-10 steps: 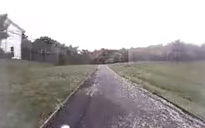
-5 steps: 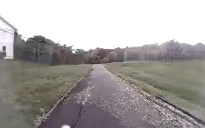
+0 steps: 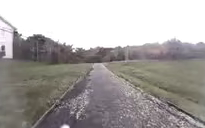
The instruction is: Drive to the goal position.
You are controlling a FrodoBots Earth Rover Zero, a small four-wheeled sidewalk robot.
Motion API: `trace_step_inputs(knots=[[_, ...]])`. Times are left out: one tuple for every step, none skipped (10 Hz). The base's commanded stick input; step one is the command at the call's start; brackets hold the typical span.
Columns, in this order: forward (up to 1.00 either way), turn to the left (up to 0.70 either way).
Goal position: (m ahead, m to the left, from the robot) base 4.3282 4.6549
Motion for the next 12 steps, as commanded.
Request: trace_step_inputs(knots=[[0.70, 0.00], [0.70, 0.00], [0.70, 0.00], [0.70, 0.00], [0.70, 0.00], [0.70, 0.00], [0.70, 0.00], [0.70, 0.00], [0.70, 0.00], [0.70, 0.00], [0.70, 0.00], [0.70, 0.00]])
